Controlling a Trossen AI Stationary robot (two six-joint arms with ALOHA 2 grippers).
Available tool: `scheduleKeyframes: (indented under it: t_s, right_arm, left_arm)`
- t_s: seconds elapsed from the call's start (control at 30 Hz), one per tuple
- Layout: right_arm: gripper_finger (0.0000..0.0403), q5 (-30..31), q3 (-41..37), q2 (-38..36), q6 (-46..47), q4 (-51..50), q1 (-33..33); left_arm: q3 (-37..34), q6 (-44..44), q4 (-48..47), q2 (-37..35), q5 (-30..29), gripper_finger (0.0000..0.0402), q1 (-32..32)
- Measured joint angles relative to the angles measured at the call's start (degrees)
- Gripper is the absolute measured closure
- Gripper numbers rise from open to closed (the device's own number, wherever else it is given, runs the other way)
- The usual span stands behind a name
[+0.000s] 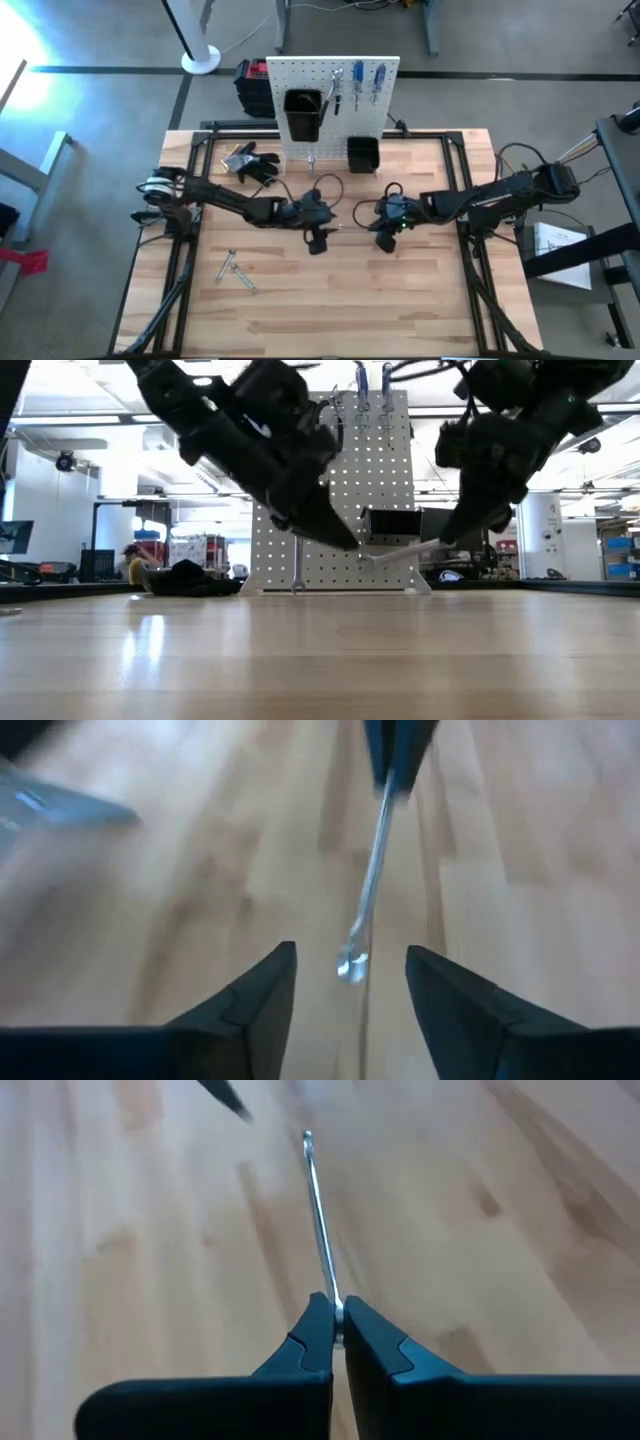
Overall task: Hang tools onto peg board
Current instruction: Hang the wrench on the peg board
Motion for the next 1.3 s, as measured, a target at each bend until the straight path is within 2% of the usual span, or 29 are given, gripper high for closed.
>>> scheduleKeyframes:
  t_s: [0.2,0.47,0.7,0.93,1.1,1.3]
  right_arm:
    - [0.0402,1.83,3.74,0.53,-1.68,-4.01,2.98]
    - [0.0402,5.46,7.73,0.81,-5.82,-9.84,5.57]
    - [0.0403,5.7,8.33,1.08,-7.15,-10.15,6.78]
    - [0.0403,8.57,8.28,0.35,-7.1,-10.11,8.87]
    - [0.0403,10.25,8.28,0.31,-7.04,-10.65,9.78]
    - [0.0403,11.67,8.28,0.27,-6.88,-10.85,10.15]
  left_arm:
    - [6.18,0.34,-5.42,4.66,2.37,0.021,0.25]
    - [10.77,-0.43,-6.83,9.96,10.47,0.0244,0.31]
    - [18.02,1.4,-14.26,14.93,10.71,0.0249,0.34]
    - [25.29,3.58,-23.53,18.32,10.12,0.0252,0.71]
    - [25.75,3.83,-25.29,18.83,10.01,0.0291,0.98]
    - [24.63,3.48,-25.37,18.39,9.73,0.0368,1.32]
